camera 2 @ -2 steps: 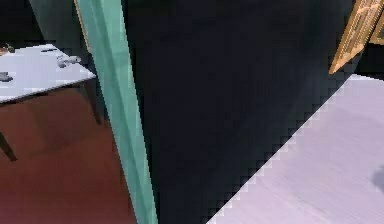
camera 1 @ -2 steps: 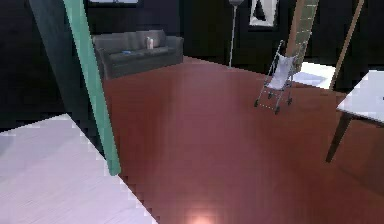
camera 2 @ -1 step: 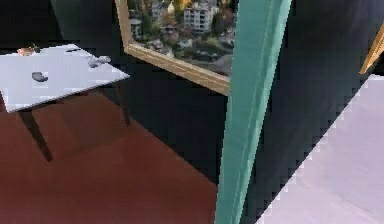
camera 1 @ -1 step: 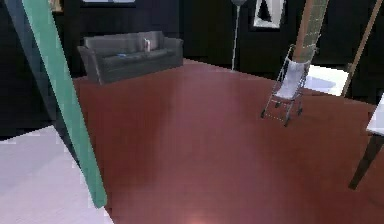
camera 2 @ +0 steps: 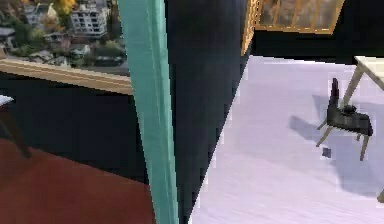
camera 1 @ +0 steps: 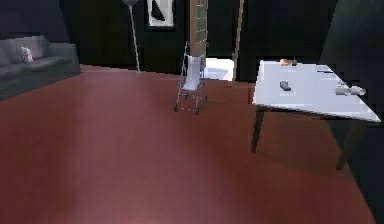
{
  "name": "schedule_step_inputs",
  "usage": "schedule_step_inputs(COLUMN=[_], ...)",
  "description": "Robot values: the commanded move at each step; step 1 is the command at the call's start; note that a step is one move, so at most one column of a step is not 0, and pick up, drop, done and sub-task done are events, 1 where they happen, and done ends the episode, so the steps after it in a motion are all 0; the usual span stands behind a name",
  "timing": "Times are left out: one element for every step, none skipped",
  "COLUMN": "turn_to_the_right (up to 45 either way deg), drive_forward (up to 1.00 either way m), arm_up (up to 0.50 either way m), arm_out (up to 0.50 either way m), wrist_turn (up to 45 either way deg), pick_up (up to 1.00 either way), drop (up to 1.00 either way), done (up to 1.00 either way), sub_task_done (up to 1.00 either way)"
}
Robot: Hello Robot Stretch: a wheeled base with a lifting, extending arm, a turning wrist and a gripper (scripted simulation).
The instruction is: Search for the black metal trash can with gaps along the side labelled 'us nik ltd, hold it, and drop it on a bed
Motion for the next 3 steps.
schedule_step_inputs(turn_to_the_right=[0.0, 6.0, 0.0], drive_forward=[1.0, 0.0, 0.65], arm_up=[0.0, 0.0, 0.0], arm_out=[0.0, 0.0, 0.0], wrist_turn=[0.0, 0.0, 0.0], pick_up=[0.0, 0.0, 0.0], drop=[0.0, 0.0, 0.0], done=[0.0, 0.0, 0.0], sub_task_done=[0.0, 0.0, 0.0])
